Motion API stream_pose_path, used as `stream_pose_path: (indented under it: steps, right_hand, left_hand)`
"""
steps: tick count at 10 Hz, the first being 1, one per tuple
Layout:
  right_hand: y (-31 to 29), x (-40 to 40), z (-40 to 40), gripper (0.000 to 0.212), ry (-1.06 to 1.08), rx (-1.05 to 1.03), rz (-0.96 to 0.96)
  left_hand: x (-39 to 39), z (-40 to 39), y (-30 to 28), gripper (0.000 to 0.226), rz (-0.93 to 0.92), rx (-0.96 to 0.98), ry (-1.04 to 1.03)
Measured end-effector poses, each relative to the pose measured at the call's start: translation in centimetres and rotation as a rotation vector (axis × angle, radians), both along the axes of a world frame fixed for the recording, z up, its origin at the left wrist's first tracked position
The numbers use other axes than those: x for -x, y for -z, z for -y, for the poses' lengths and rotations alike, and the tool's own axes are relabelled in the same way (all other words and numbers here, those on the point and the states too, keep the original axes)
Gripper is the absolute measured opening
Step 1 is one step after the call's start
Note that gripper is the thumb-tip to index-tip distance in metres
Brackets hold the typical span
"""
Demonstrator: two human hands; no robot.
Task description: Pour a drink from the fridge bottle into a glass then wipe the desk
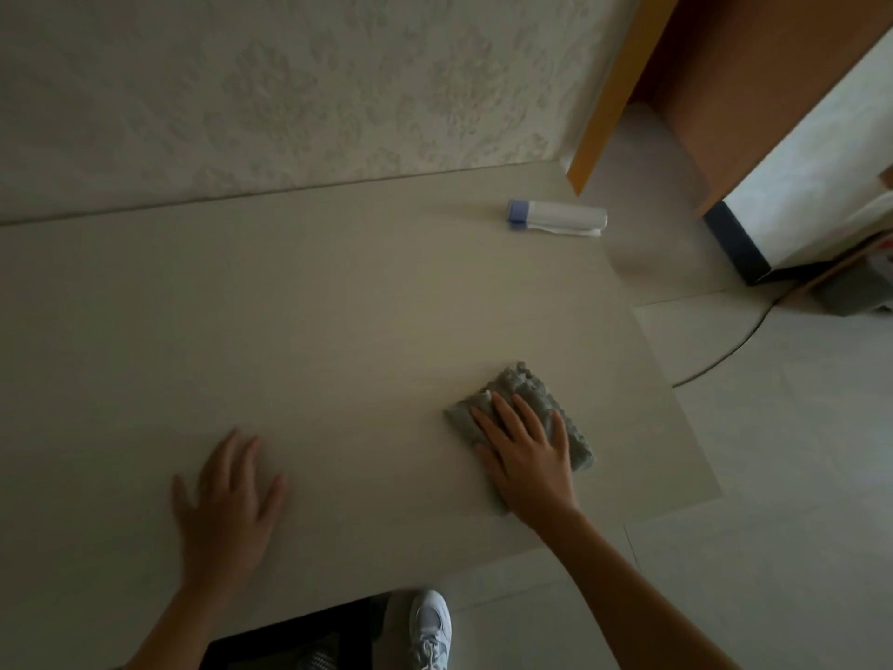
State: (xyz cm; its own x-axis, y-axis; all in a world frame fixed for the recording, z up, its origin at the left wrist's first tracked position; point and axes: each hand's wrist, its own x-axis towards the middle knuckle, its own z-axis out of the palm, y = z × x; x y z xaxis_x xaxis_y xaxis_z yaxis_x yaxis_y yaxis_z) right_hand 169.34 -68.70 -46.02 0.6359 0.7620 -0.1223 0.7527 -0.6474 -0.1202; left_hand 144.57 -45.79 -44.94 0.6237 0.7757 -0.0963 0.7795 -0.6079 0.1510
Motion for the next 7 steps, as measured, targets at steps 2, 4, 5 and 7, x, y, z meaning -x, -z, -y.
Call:
stream_pose_path:
  steps: [2,4,5,7]
  right_hand:
    - [-1.2,-3.2,4.3,0.049,0.266,-0.001,0.056]
    - [-1.9,-3.3,5.1,0.053,0.350,0.076,0.009]
    - [-3.3,-3.1,3.9,0.059,0.367,0.214,-0.100]
    - [-10.2,-2.3,-1.7,0.039,0.348,0.125,-0.176]
  left_hand:
    - [-7.3,4.2,-0.1,0.057,0.031,0.060,0.244]
    - [-8.3,5.0,-0.6,0.053,-0.034,0.070,0.236]
    - [-7.5,4.3,-1.4,0.052,-0.103,0.098,0.267]
    - [-4.8,0.8,-6.4,0.068,0.102,0.040,0.224]
